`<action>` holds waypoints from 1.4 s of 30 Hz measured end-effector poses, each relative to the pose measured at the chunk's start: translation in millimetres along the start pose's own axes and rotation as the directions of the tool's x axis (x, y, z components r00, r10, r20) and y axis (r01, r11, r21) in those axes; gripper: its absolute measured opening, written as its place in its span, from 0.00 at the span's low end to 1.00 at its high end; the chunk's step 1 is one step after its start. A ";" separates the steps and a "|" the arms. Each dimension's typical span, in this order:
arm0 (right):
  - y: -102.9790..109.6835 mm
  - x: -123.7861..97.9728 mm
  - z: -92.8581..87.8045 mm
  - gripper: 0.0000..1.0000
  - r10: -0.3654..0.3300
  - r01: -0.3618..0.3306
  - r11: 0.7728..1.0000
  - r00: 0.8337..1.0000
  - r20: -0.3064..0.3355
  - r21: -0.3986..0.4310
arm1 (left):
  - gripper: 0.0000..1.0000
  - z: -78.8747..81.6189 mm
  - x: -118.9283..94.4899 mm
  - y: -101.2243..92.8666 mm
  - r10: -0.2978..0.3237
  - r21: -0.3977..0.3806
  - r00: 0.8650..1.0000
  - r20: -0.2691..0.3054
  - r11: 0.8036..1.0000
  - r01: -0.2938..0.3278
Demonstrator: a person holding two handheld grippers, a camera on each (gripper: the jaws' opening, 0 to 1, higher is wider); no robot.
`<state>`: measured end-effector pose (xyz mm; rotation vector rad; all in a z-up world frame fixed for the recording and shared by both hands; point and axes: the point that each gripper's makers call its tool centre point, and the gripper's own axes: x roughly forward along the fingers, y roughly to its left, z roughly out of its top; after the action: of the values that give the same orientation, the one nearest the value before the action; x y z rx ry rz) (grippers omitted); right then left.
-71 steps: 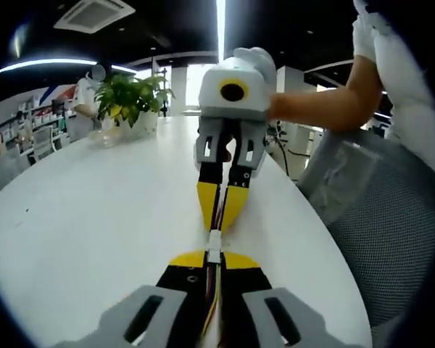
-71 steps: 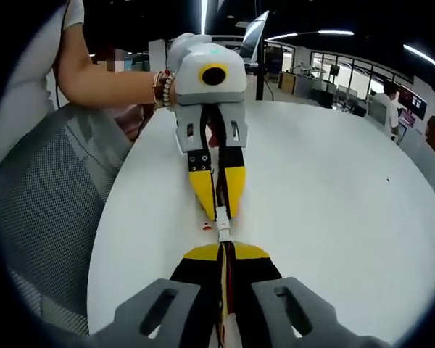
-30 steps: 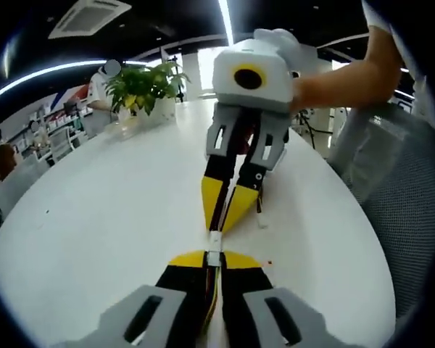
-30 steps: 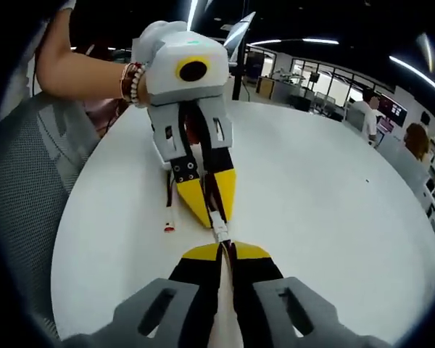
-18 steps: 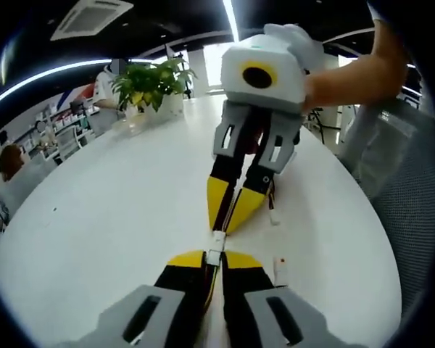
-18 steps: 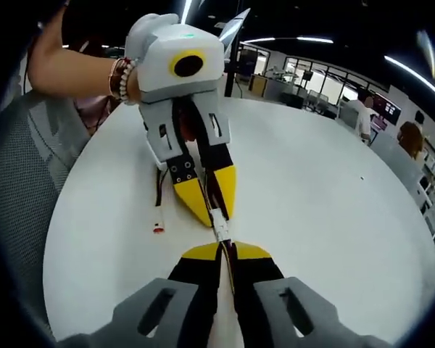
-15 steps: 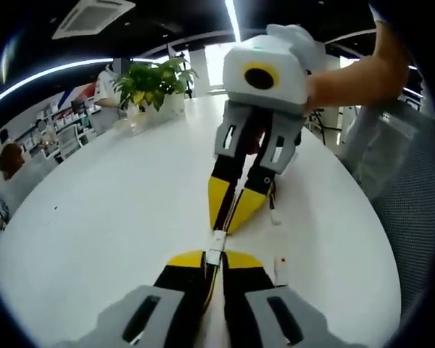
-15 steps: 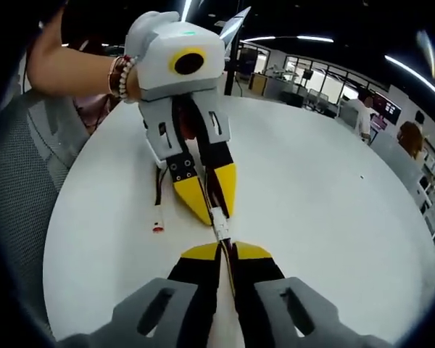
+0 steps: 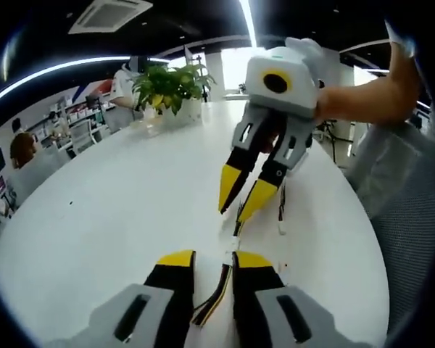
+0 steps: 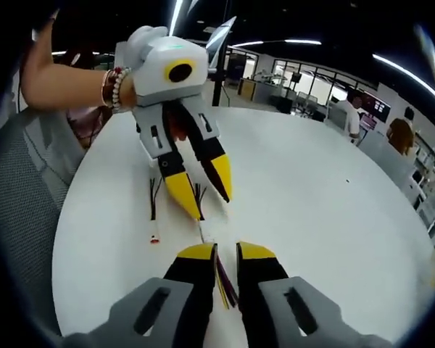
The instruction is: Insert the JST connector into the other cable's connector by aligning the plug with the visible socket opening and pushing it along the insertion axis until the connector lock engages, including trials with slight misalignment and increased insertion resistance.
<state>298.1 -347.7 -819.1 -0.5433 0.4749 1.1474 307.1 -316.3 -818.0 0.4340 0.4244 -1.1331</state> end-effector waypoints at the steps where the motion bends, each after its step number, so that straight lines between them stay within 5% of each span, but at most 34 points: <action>1: -0.2 -1.6 1.3 0.08 -0.002 0.002 1.000 1.000 0.001 -0.003 | 0.14 0.6 -0.2 -0.8 0.001 0.003 1.000 -0.002 1.000 -0.001; 19: 21.3 -16.7 7.2 0.11 0.064 -0.064 0.998 0.998 -0.005 0.010 | 0.18 5.4 -18.0 -43.2 -0.034 0.038 0.998 -0.049 0.999 0.035; 28: 28.7 -23.9 1.8 0.11 0.074 -0.073 0.997 0.997 -0.035 0.024 | 0.20 -12.0 -32.5 -56.1 -0.038 0.025 0.994 -0.103 0.999 0.041; 42: 52.5 -19.7 -38.3 0.12 0.164 -0.160 0.986 0.975 -0.147 0.042 | 0.20 -37.5 -23.0 -53.0 -0.043 -0.046 0.992 -0.122 0.998 0.038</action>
<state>239.3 -369.4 -845.2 -0.5751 0.6753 1.2581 245.8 -297.8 -843.3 0.4601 0.5668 -1.1381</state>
